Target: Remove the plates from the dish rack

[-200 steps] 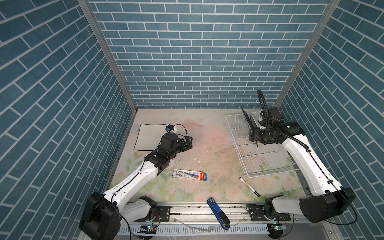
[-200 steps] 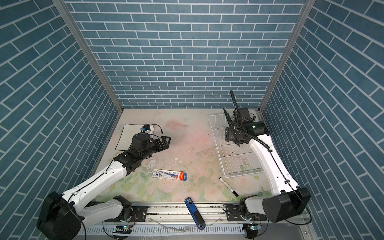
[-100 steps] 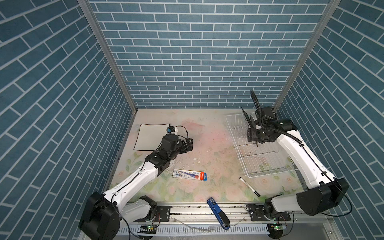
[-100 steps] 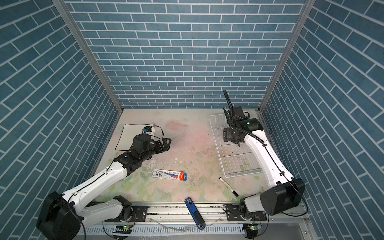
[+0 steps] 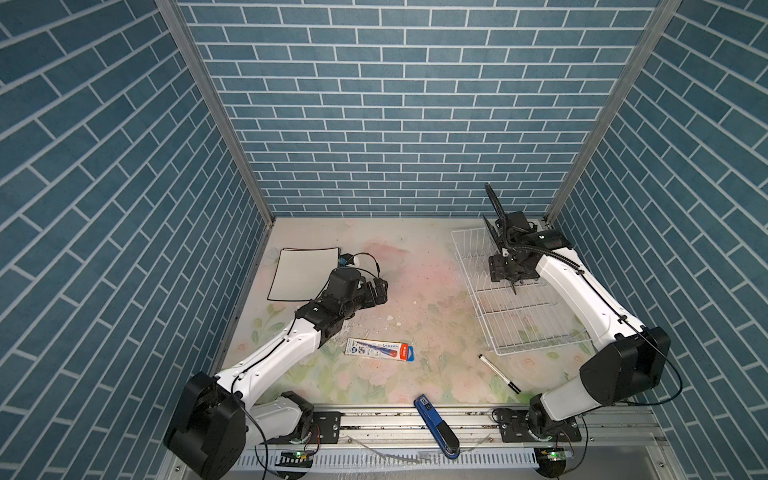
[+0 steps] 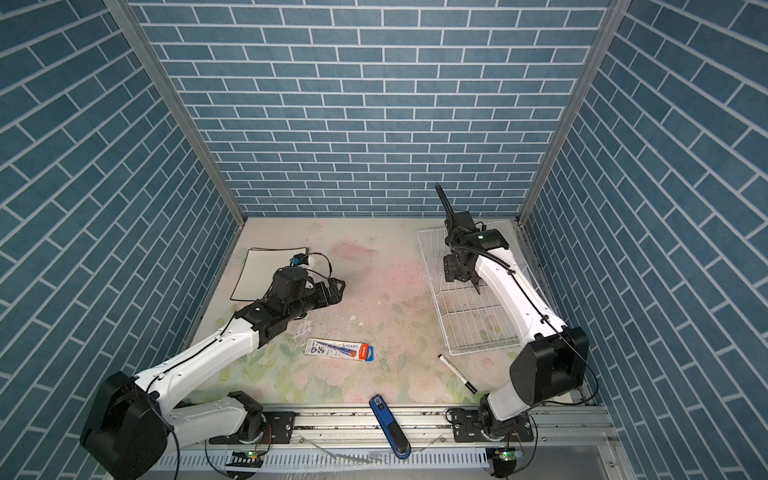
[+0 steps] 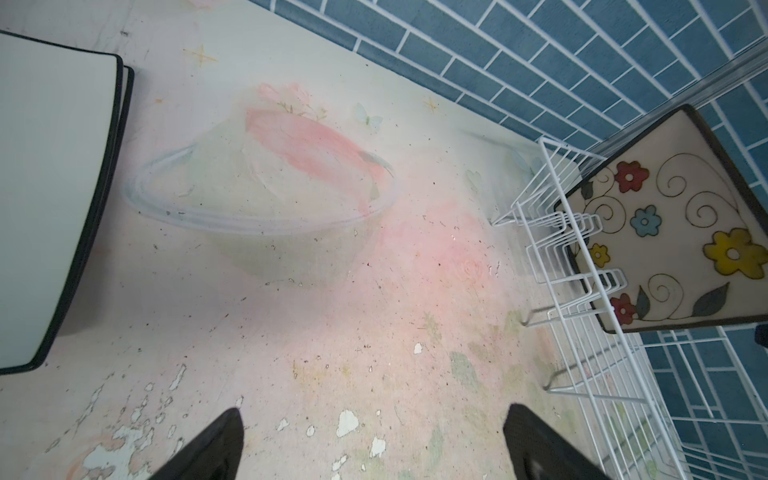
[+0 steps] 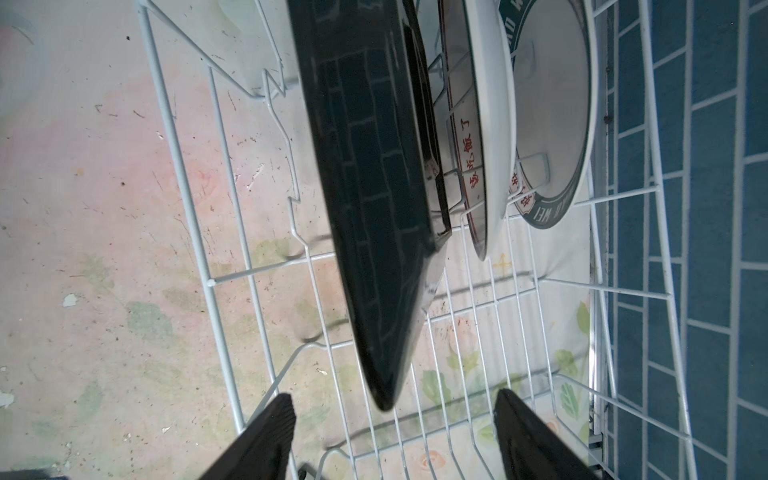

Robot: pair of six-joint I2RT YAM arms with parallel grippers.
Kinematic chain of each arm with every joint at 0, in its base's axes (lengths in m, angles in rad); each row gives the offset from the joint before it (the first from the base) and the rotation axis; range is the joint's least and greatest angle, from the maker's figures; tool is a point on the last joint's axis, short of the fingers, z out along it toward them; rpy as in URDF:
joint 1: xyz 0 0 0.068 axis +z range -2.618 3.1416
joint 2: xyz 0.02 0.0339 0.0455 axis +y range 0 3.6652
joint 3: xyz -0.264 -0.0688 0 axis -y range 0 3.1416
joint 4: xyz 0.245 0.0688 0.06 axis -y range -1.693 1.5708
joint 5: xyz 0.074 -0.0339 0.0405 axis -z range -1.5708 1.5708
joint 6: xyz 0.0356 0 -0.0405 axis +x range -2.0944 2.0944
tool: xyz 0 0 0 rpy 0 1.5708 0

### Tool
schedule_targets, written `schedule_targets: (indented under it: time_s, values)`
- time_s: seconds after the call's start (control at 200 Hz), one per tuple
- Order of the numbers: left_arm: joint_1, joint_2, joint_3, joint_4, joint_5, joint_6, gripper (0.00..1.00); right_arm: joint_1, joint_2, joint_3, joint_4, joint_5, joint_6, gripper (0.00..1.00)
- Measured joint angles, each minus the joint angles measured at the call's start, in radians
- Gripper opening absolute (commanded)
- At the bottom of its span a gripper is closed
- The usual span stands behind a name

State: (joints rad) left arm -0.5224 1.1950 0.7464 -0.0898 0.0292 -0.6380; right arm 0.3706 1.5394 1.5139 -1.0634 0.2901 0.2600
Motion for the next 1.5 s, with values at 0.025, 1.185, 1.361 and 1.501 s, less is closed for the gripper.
schedule_targets:
  time_s: [0.025, 1.185, 1.361, 1.501]
  values:
    - [0.000, 0.004, 0.003, -0.003, 0.003, 0.000, 1.00, 0.001, 0.001, 0.000, 0.007, 0.004, -0.006, 0.74]
    - [0.050, 0.067, 0.064, -0.053, 0.092, 0.007, 1.00, 0.007, 0.170, 0.106, 0.122, 0.127, -0.237, 0.48]
    - [0.054, 0.060, 0.064, -0.057, 0.092, 0.007, 1.00, 0.007, 0.216, 0.158, 0.073, 0.140, -0.243, 0.48]
    - [0.055, 0.053, 0.064, -0.062, 0.093, 0.007, 1.00, 0.007, 0.269, 0.232, 0.011, 0.170, -0.242, 0.48]
